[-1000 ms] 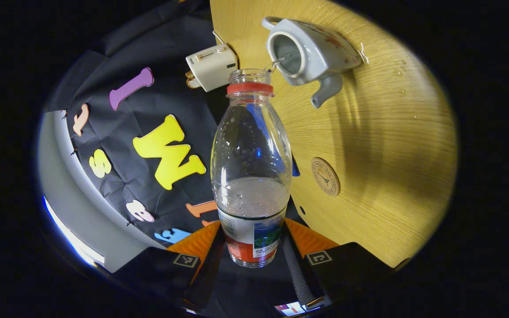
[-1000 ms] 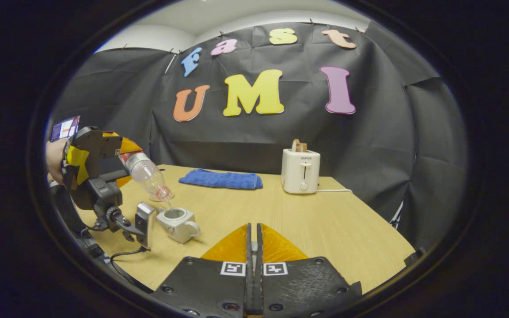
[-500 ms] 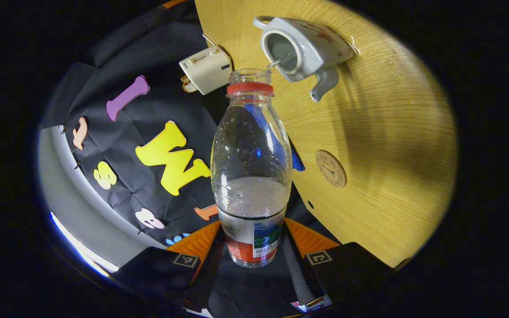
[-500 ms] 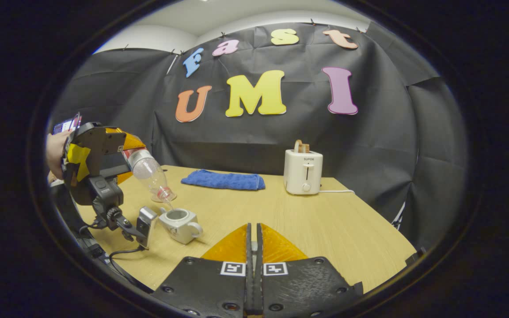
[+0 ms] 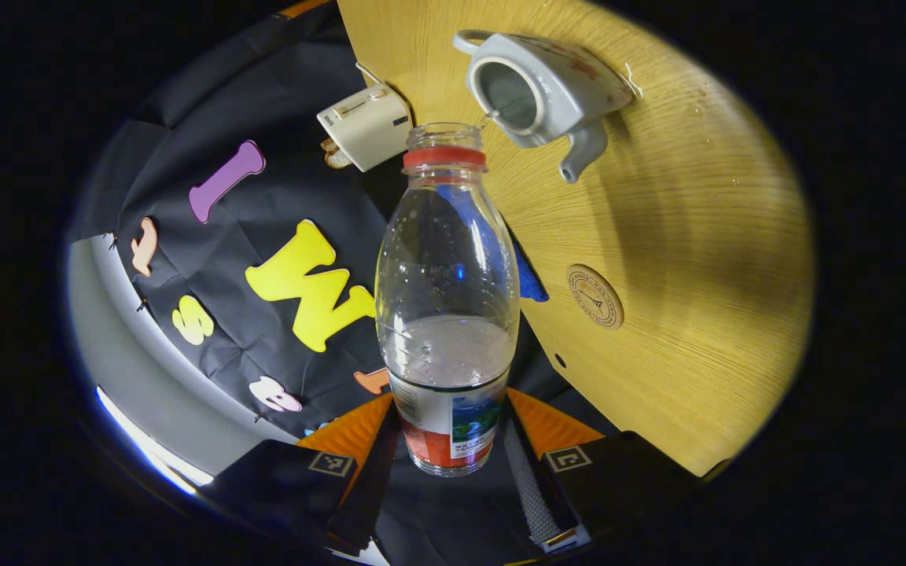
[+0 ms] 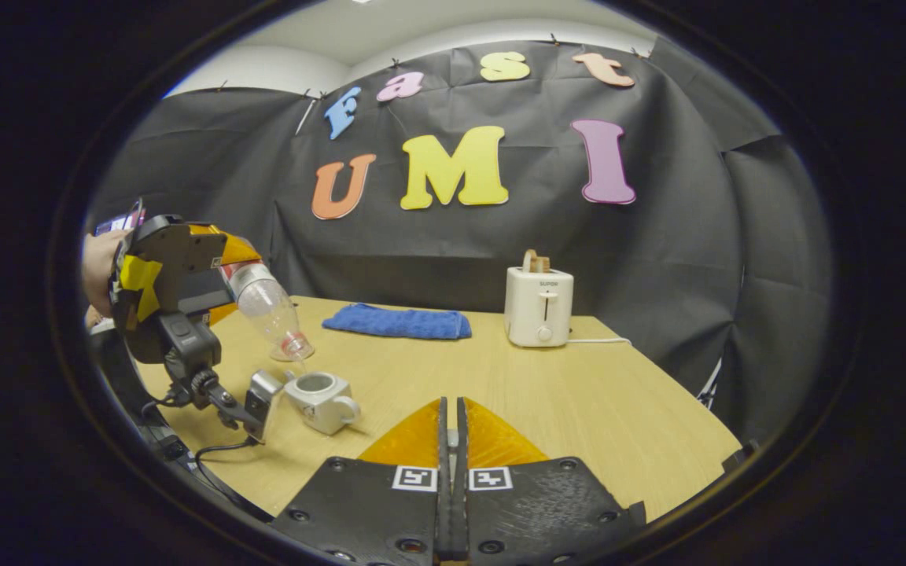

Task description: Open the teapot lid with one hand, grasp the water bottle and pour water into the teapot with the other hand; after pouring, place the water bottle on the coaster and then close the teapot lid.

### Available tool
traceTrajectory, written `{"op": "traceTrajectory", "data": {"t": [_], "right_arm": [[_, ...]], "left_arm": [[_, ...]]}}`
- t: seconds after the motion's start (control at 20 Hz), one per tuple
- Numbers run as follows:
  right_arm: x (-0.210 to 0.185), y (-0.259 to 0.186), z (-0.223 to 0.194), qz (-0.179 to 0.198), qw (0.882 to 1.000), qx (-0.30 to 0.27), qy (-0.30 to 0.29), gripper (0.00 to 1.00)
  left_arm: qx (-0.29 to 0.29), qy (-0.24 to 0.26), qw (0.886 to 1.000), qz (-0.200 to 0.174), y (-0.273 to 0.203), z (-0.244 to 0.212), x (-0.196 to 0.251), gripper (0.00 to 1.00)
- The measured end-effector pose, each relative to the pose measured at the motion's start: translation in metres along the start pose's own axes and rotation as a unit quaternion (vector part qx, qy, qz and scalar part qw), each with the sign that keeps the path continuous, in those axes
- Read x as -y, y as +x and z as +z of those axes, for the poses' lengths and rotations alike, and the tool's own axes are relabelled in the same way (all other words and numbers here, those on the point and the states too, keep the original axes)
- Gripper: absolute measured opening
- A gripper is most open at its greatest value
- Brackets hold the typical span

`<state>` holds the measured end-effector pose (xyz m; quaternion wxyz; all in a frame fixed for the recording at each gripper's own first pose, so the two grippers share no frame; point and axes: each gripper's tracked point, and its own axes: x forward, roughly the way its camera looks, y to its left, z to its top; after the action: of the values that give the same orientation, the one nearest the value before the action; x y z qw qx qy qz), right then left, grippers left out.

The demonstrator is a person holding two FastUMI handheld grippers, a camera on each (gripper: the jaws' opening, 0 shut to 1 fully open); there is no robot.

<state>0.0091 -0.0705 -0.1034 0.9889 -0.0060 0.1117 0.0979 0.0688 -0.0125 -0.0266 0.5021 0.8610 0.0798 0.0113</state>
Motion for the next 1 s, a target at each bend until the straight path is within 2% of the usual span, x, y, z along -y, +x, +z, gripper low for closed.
{"op": "traceTrajectory", "data": {"t": [0.25, 0.35, 0.4, 0.45, 0.55, 0.65, 0.7, 0.8, 0.9, 1.0], "right_arm": [[0.002, -0.001, -0.001, -0.002, 1.000, 0.000, 0.001, 0.00], [0.005, -0.002, 0.001, -0.005, 1.000, 0.002, 0.004, 0.00], [0.007, -0.002, 0.003, -0.007, 1.000, 0.003, 0.006, 0.00], [0.007, -0.004, 0.002, -0.009, 1.000, 0.003, 0.006, 0.00], [0.009, -0.007, 0.006, -0.012, 1.000, 0.005, 0.006, 0.00], [0.007, -0.008, 0.010, -0.014, 1.000, 0.008, 0.009, 0.00], [0.005, -0.009, 0.012, -0.011, 1.000, 0.008, 0.013, 0.00], [0.001, -0.009, 0.015, -0.010, 1.000, 0.008, 0.017, 0.00], [-0.003, -0.010, 0.020, -0.012, 1.000, 0.011, 0.016, 0.00], [-0.009, -0.010, 0.023, -0.011, 1.000, 0.013, 0.013, 0.00]], "left_arm": [[0.004, -0.003, 1.000, -0.001, 0.001, 0.002, 0.001, 0.73], [0.014, -0.017, 1.000, 0.012, 0.003, 0.007, -0.003, 0.73], [0.014, -0.024, 1.000, 0.010, 0.005, 0.006, 0.000, 0.69], [0.015, -0.034, 0.999, 0.007, 0.004, 0.005, 0.002, 0.73], [0.019, -0.070, 0.997, -0.002, 0.004, 0.003, 0.006, 0.73], [0.024, -0.140, 0.990, -0.026, 0.004, 0.001, 0.021, 0.73], [0.028, -0.188, 0.981, -0.043, 0.004, -0.001, 0.031, 0.73], [0.040, -0.298, 0.951, -0.074, 0.004, -0.001, 0.048, 0.73], [0.047, -0.413, 0.905, -0.092, 0.005, 0.000, 0.056, 0.73], [0.045, -0.512, 0.851, -0.106, 0.002, -0.004, 0.065, 0.73]]}}
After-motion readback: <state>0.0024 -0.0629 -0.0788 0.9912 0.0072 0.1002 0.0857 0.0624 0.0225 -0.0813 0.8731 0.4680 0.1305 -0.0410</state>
